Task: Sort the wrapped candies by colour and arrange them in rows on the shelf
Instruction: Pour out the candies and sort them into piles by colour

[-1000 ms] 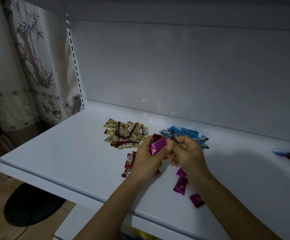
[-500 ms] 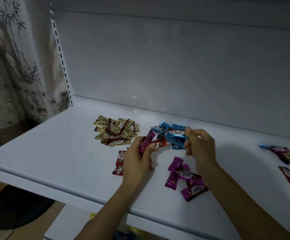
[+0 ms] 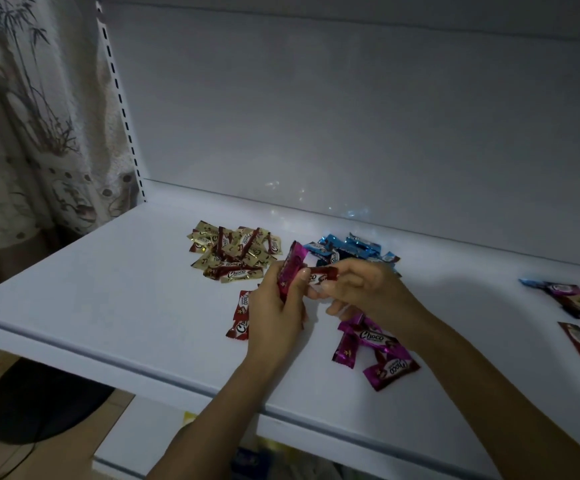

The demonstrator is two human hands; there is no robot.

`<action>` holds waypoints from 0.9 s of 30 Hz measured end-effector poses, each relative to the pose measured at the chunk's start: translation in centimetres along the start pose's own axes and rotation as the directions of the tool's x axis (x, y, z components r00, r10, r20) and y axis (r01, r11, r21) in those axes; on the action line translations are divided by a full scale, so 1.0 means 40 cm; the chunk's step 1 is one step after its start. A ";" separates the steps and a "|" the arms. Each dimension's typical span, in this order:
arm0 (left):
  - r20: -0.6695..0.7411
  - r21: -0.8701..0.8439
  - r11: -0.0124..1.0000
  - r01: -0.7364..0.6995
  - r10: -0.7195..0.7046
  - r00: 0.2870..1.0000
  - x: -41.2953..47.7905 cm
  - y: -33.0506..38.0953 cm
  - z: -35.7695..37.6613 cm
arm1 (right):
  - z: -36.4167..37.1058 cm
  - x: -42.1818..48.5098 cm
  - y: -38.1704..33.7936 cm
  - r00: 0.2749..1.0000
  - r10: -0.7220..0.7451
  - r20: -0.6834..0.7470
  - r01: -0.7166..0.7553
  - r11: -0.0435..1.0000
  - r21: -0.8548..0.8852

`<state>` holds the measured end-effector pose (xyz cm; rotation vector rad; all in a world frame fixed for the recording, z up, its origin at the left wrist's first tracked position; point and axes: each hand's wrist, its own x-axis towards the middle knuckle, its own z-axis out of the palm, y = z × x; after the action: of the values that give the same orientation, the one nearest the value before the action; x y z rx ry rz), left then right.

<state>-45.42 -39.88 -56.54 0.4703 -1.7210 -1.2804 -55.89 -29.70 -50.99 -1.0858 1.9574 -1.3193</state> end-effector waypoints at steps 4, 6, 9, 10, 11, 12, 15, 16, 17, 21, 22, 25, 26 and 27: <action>-0.017 0.009 1.000 -0.005 0.005 1.000 -0.007 0.003 -0.003 | -0.007 0.000 0.014 0.990 -0.048 -0.133 0.050 0.999 0.014; -0.028 -0.018 1.000 0.021 -0.021 0.999 -0.005 0.011 -0.013 | -0.013 0.000 0.016 0.989 0.001 -0.148 0.009 0.998 0.067; -0.049 -0.143 0.989 0.034 -0.042 0.998 0.012 0.030 -0.049 | -0.011 0.006 0.025 0.987 0.066 -0.143 -0.060 0.997 0.045; -0.072 -0.162 0.986 0.026 -0.038 0.997 0.020 0.034 -0.068 | -0.004 0.012 0.029 0.989 0.066 -0.131 -0.067 0.998 -0.011; -0.100 -0.167 0.986 0.028 -0.045 0.994 0.030 0.033 -0.090 | 0.006 0.018 0.033 0.992 0.058 -0.113 -0.068 0.994 -0.081; -0.115 -0.161 0.986 0.039 -0.058 0.992 0.038 0.030 -0.113 | 0.020 0.024 0.036 0.995 0.045 -0.091 -0.058 0.987 -0.149; -0.068 -0.102 0.991 0.087 -0.094 0.993 0.040 0.007 -0.177 | 0.065 0.045 0.047 1.000 -0.002 -0.003 0.001 0.963 -0.271; -0.027 -0.082 0.990 0.112 -0.115 0.993 0.032 0.004 -0.193 | 0.078 0.055 0.052 1.000 -0.014 0.022 0.020 0.953 -0.301; 0.016 -0.082 0.988 0.135 -0.134 0.991 0.025 0.004 -0.203 | 0.088 0.065 0.056 0.999 -0.018 0.041 0.031 0.941 -0.337; 0.115 -0.120 0.978 0.173 -0.160 0.980 0.017 -0.004 -0.211 | 0.107 0.095 0.069 1.000 -0.005 -0.013 -0.002 0.889 -0.457; 0.122 -0.105 0.981 0.161 -0.148 0.981 0.018 -0.012 -0.213 | 0.110 0.098 0.072 0.999 -0.018 -0.045 -0.005 0.884 -0.467; 0.157 -0.050 0.990 0.130 -0.120 0.980 0.021 -0.030 -0.217 | 0.114 0.093 0.074 0.982 -0.135 -0.133 0.057 0.878 -0.475; 0.163 -0.064 0.989 0.135 -0.123 0.979 0.020 -0.029 -0.216 | 0.119 0.088 0.067 0.971 -0.188 -0.147 0.107 0.893 -0.437; 0.166 -0.087 0.986 0.141 -0.126 0.978 0.020 -0.025 -0.214 | 0.125 0.083 0.055 0.963 -0.222 -0.151 0.155 0.920 -0.361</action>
<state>-38.89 -45.58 -56.70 0.4422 -1.7729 -1.5277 -54.44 -34.54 -54.89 -1.3903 2.3399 -1.2407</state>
